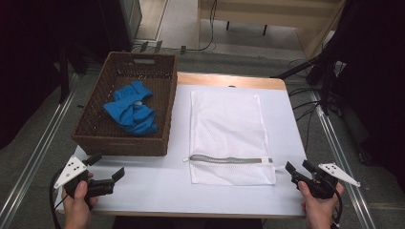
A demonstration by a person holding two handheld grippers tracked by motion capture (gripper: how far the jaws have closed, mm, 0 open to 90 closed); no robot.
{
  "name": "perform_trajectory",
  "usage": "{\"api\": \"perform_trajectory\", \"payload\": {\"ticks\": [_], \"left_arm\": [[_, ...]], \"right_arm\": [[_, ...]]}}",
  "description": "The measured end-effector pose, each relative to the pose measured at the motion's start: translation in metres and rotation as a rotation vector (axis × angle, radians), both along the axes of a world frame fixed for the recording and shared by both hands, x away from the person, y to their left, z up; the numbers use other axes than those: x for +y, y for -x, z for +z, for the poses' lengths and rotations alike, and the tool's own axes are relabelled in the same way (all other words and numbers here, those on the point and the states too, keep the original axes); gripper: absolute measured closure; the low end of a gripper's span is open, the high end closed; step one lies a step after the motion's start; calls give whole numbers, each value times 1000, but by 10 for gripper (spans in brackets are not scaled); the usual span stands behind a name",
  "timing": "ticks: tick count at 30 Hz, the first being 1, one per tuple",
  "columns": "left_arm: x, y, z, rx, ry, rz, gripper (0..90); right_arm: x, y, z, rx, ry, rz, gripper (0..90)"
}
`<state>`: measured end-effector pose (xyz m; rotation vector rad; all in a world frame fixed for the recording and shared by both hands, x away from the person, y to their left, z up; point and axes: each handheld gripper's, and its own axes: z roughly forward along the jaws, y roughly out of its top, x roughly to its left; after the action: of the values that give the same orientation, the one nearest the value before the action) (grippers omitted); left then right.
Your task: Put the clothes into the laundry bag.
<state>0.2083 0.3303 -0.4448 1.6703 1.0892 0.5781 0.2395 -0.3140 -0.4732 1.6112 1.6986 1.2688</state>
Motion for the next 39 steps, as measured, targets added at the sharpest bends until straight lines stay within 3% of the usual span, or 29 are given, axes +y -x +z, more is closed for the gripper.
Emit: {"api": "perform_trajectory", "payload": {"ticks": [2, 11, 16, 21, 25, 27, 30, 31, 33, 39], "left_arm": [[-1, 0, -1, 3, -8, -7, 0], [-2, 1, -2, 14, -6, -4, 0], [-6, 0, -4, 35, 11, -9, 0], [-12, 0, -3, 34, -27, -33, 0], [-12, 0, -4, 39, -23, -46, 0], [-10, -1, -5, 50, -20, -47, 0], [-7, -2, -6, 58, -6, -42, 0], [-6, -2, -6, 63, -6, -41, 0], [-4, 0, -6, 66, 4, -39, 0], [-3, 1, -6, 72, 13, -29, 0]], "right_arm": [[3, -1, 1, -4, -21, 20, 326], [34, -2, 4, -58, 39, 120, 406], [65, -2, 10, -73, 31, 241, 486], [87, -8, 10, -57, 48, 274, 512], [99, -15, 8, -37, 66, 278, 518], [116, -24, 6, -16, 93, 284, 547], [128, -29, 5, 3, 117, 301, 574], [143, -34, 4, 32, 141, 338, 593], [154, -39, 3, 42, 175, 361, 585], [169, -50, -3, 62, 242, 374, 590]]}}
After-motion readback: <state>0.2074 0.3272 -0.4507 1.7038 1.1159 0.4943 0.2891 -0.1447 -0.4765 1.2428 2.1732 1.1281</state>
